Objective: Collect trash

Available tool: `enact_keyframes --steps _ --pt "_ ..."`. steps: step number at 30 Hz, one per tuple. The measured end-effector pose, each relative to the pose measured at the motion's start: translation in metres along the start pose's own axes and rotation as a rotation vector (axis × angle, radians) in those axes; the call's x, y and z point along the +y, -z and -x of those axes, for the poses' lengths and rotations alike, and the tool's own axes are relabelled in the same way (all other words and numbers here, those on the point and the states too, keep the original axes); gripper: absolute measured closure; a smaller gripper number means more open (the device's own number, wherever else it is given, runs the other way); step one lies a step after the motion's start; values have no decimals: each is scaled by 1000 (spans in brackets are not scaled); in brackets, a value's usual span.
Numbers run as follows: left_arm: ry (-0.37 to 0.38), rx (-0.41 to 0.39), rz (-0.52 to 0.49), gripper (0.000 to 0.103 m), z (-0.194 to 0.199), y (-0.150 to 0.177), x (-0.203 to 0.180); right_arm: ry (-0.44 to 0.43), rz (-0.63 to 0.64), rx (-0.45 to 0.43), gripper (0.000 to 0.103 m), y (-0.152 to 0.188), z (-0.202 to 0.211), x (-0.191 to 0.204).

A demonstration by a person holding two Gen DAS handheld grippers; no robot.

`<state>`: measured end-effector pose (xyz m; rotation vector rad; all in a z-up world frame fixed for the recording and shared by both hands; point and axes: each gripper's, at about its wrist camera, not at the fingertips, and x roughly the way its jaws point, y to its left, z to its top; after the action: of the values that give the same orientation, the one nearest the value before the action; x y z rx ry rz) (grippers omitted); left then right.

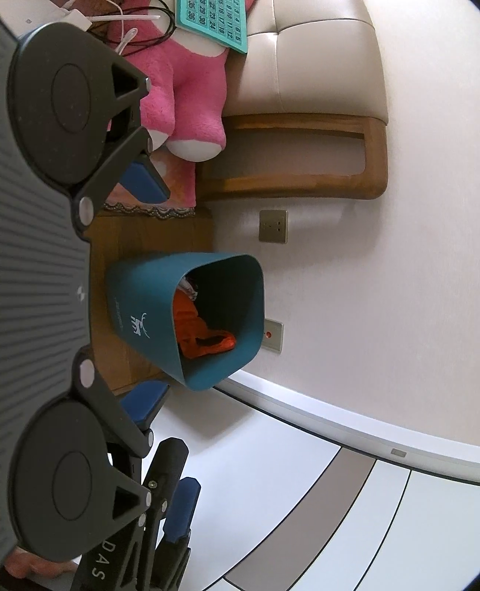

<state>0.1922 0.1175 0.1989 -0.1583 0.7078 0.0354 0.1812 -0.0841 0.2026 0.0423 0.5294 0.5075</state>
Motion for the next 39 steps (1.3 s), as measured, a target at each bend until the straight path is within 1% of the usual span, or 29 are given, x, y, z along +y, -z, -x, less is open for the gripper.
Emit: enact_keyframes --steps 9,23,39 --pt "-7 10 -5 0 -1 0 0 -6 3 4 43 0 1 -1" --pt "-16 -10 -35 0 4 3 -3 0 2 1 43 0 4 2" --pt "-11 11 -35 0 3 6 2 -2 6 8 43 1 5 4"
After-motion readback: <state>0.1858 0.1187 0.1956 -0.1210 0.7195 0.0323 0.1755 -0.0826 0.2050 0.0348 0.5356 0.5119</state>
